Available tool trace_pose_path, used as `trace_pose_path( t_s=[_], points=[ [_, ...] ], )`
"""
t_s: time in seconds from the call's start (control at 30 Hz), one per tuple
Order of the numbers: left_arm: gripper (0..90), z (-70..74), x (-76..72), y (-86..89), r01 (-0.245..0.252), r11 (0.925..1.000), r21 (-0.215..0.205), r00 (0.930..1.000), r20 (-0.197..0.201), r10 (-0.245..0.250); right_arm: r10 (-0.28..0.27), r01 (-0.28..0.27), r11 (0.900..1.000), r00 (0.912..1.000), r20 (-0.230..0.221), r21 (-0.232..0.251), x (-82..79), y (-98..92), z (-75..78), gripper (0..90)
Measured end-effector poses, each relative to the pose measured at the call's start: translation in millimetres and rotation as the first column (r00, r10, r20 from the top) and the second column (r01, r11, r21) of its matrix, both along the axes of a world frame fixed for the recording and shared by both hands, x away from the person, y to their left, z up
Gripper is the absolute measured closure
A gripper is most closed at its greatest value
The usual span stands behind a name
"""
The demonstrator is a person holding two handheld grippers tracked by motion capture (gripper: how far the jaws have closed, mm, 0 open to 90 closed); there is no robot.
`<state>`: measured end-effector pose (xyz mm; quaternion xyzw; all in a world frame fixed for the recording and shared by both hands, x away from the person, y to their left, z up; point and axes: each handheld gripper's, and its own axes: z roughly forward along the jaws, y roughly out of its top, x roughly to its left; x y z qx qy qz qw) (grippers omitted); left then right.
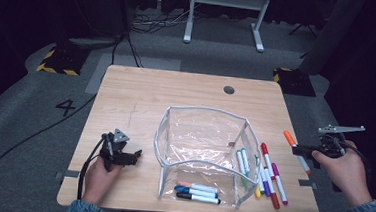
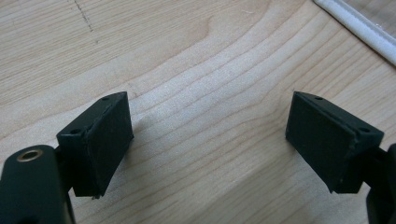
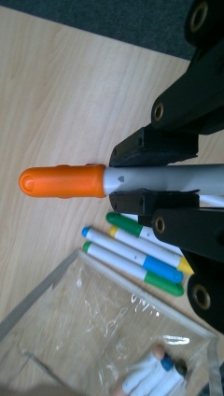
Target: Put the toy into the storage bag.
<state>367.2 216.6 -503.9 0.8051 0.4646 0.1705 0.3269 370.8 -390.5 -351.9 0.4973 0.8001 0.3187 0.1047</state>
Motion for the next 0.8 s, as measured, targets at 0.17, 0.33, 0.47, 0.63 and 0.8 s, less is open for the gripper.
trace_pose_path(
  t_s=[0.17, 0.33, 0.47, 0.63, 0.8],
  points=[
    [14.9, 0.0, -0.1, -0.1, -0.001, 1.0, -0.001, 1.0, -0.001, 0.001, 0.053, -0.053, 0.998, 0.9983, 0.025, 0.025, -5.5, 13.8, 18.2, 76.9],
    [14.9, 0.0, 0.0, 0.0, 0.0, 1.0, 0.0, 1.0, 0.0, 0.0, 0.122, -0.123, 0.992, 0.9914, 0.049, 0.034, -10.5, 29.8, 33.4, 76.9],
    [14.9, 0.0, 0.0, 0.0, 0.0, 1.0, 0.0, 1.0, 0.0, 0.0, 0.178, -0.18, 0.983, 0.9818, 0.066, 0.029, -15.0, 45.2, 45.3, 76.9],
    [14.9, 0.0, 0.0, 0.0, 0.0, 1.0, 0.0, 1.0, 0.0, 0.0, 0.249, -0.252, 0.967, 0.965, 0.083, 0.036, -18.4, 65.1, 59.7, 76.9],
    [14.9, 0.2, -1.0, -0.2, -0.001, 1.0, -0.001, 1.0, -0.004, 0.001, 0.321, -0.325, 0.945, 0.9424, 0.094, 0.036, -20.5, 85.9, 70.8, 76.9]
  ],
)
